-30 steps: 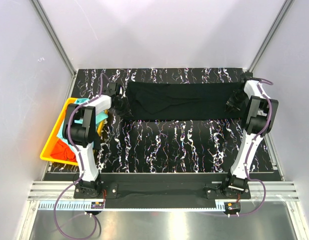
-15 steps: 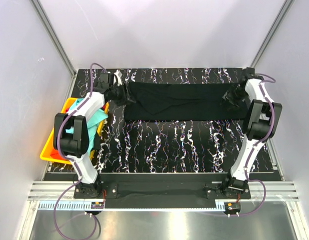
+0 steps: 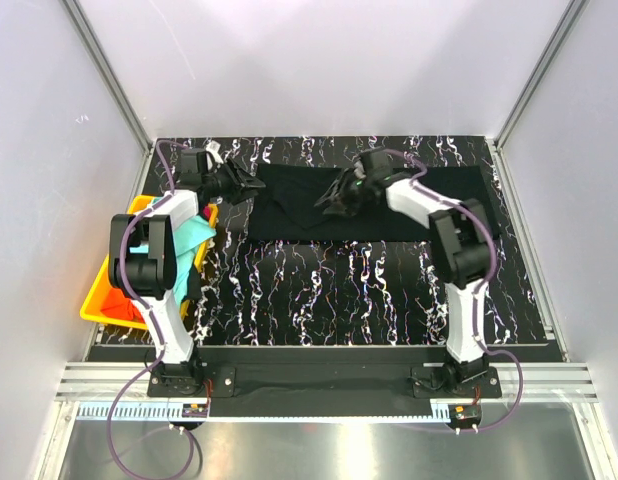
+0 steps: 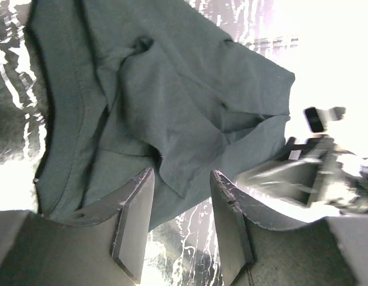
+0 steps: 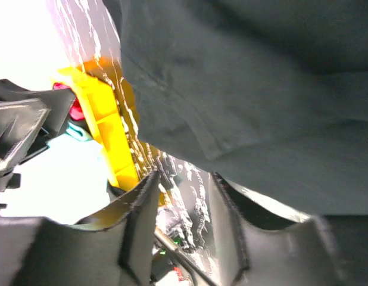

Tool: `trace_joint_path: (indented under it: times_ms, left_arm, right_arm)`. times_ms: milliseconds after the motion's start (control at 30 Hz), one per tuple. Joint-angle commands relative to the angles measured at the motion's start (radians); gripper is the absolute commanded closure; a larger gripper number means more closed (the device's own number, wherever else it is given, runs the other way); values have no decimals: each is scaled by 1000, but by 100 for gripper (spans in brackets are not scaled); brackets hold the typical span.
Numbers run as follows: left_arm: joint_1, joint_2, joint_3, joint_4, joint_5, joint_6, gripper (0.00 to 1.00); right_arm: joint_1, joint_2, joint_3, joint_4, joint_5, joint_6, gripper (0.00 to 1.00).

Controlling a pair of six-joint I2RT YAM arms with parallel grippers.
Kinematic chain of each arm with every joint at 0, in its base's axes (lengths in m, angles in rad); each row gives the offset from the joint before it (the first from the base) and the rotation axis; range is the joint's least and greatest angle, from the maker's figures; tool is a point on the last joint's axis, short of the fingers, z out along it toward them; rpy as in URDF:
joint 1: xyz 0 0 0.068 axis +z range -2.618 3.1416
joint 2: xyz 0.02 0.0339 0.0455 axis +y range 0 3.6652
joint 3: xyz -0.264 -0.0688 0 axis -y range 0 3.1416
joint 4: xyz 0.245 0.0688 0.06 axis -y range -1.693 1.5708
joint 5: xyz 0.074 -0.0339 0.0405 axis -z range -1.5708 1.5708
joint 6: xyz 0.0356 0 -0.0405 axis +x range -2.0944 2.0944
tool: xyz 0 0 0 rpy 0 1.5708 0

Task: Fold and stack the t-shirts
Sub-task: Fold the tshirt

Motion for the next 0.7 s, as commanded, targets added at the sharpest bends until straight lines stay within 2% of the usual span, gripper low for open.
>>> trace_joint_path:
  times_ms: [0, 67, 233, 367, 667]
  left_arm:
    - [-9, -51, 1, 58, 51, 1, 54]
    - [-11, -65, -26, 45, 49, 15, 54]
    - [-11, -82, -54, 41, 55, 27, 54]
    - [-11, -67, -43, 39, 49, 13, 55]
    - [-9, -65, -19, 14, 41, 15, 55]
  right_arm:
    - [38, 56, 38, 167, 3, 158, 58]
    - [50, 75, 38, 166, 25, 169, 61]
    - [70, 104, 30, 166, 25, 204, 60]
    - [89, 99, 9, 167, 45, 207, 57]
    - [112, 83, -37, 164, 71, 218, 57]
